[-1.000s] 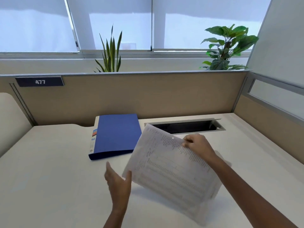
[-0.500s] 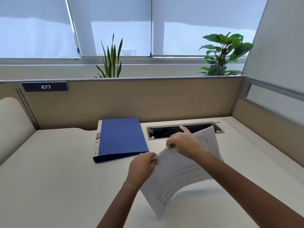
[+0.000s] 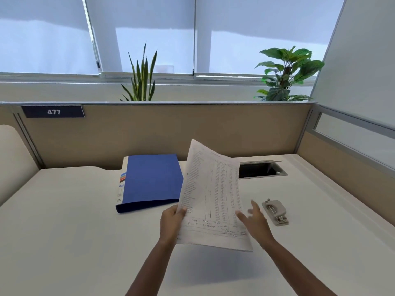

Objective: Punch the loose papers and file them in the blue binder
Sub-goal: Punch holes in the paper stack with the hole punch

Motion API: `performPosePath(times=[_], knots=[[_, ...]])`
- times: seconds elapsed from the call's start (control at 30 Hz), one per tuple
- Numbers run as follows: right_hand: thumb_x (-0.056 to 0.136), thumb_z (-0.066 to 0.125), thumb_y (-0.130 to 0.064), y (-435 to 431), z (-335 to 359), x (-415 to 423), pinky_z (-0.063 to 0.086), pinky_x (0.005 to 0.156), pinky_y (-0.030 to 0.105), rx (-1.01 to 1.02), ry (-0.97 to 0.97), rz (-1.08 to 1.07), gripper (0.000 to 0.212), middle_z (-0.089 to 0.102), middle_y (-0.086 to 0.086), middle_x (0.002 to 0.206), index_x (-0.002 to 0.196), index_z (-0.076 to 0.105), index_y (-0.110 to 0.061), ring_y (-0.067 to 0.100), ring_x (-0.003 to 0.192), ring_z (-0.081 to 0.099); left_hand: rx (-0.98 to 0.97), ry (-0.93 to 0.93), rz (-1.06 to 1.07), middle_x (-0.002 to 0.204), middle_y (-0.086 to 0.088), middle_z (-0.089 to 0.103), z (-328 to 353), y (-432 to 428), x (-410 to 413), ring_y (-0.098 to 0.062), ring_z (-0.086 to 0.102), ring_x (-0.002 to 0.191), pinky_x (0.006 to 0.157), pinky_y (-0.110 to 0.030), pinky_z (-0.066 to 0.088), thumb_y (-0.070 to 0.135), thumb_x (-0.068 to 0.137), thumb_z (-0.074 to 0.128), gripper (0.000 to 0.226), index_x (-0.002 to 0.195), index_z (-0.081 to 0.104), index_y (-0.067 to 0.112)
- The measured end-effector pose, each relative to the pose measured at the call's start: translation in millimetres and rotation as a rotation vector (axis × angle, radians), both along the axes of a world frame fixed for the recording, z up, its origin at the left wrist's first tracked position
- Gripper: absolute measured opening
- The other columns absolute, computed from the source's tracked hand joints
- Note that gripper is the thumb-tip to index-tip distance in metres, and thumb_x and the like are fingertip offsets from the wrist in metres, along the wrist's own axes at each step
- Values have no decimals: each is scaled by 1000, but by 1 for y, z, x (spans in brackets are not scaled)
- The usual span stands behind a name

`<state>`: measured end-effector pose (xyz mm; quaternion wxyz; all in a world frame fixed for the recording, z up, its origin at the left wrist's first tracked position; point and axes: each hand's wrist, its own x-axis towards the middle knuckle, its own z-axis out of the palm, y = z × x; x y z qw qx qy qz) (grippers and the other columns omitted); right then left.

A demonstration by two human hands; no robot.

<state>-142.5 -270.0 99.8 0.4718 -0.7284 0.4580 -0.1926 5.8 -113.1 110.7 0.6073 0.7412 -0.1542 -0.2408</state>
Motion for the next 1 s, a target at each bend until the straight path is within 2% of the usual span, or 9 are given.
performPosePath(times=[0.07,0.13,0.23,0.37,0.57,0.77,0.83,0.9,1.0], knots=[[92,57,-15,-3,-14,-8,51,81,31,387,-152,-3,45,55,21,132,132,46,1,30,108,59,-17,91,16,92,-20,69,-7,-5,-4,-37,65,83,81,-46,54,8,92,52,23,72,63,11],[91,56,-6,-8,-27,-17,55,72,34,541,-234,-48,32,62,23,123,121,56,4,30,98,62,-3,146,10,94,-21,69,-15,-11,-7,-40,66,87,83,-48,53,8,92,52,22,74,62,8],[88,56,5,-17,-37,-28,51,87,42,454,-190,-149,29,63,26,118,116,58,9,31,94,61,22,219,-30,101,-24,68,-28,-22,-15,-42,65,96,88,-52,53,8,93,51,16,83,62,2],[85,59,5,-32,-46,-43,51,90,42,281,-54,-207,25,66,23,114,110,62,8,31,93,63,51,312,-59,104,-22,67,-43,-41,-30,-37,66,91,86,-46,55,7,93,50,14,84,60,3],[84,62,-4,-54,-54,-59,48,82,33,106,136,-229,22,70,16,110,105,67,-1,29,95,64,114,424,-144,116,-23,65,-63,-65,-46,-33,64,93,81,-39,54,3,92,52,20,108,60,-7],[86,61,-7,-62,-64,-64,40,76,27,68,257,-205,24,68,15,114,109,65,-2,31,102,62,249,379,-177,113,-26,65,-81,-74,-48,-39,64,102,89,-49,54,-8,86,52,17,100,62,-9],[86,60,-7,-65,-66,-65,38,75,26,49,289,-200,25,68,15,114,110,64,-2,31,103,62,273,338,-188,107,-24,68,-84,-73,-48,-38,67,96,82,-47,57,-10,83,50,14,91,60,-3],[87,59,-8,-68,-67,-66,38,75,26,28,322,-194,25,67,16,115,111,63,-2,32,105,61,300,295,-193,94,-20,69,-84,-71,-48,-32,69,76,62,-38,58,-8,83,50,13,83,53,4],[87,58,-9,-70,-69,-66,42,81,31,3,358,-193,25,66,17,117,111,63,-2,34,107,59,340,225,-184,70,-8,61,-82,-67,-48,-18,55,48,38,-22,43,-4,83,51,23,73,42,14]])
